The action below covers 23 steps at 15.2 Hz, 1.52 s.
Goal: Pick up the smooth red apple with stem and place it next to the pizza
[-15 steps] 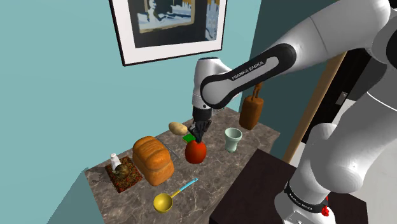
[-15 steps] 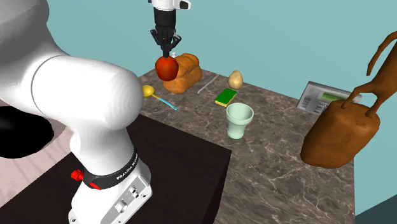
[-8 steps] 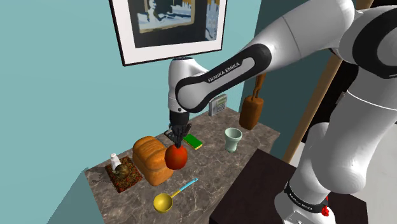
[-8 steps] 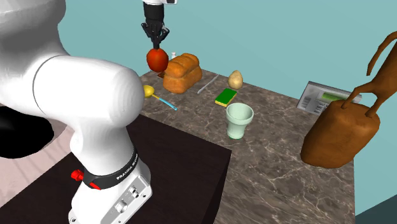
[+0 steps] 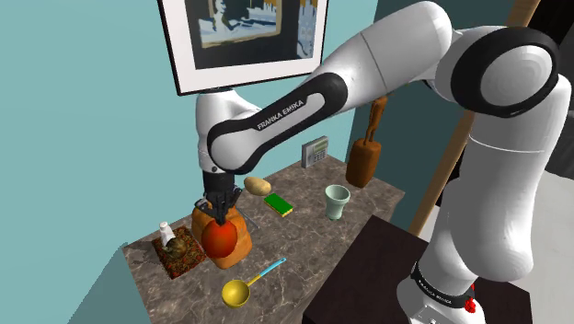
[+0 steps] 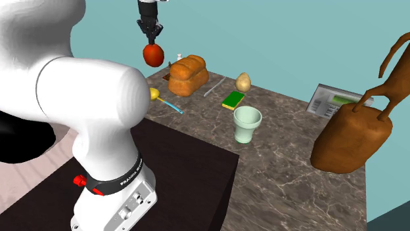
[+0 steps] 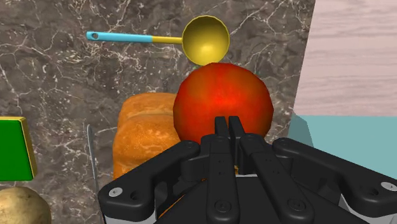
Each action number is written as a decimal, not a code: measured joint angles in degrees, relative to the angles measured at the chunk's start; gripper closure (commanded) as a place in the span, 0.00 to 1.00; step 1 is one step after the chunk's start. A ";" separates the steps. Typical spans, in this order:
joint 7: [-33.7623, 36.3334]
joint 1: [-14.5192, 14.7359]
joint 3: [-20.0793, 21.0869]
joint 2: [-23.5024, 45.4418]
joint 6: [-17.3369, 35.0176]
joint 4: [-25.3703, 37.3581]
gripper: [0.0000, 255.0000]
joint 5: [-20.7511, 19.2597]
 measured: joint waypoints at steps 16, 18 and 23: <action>11.34 9.28 0.58 28.48 -11.85 40.93 1.00 -6.52; 11.30 9.29 0.52 29.00 -10.68 40.28 1.00 -6.58; 11.14 9.29 0.39 30.36 -7.57 38.50 1.00 -6.72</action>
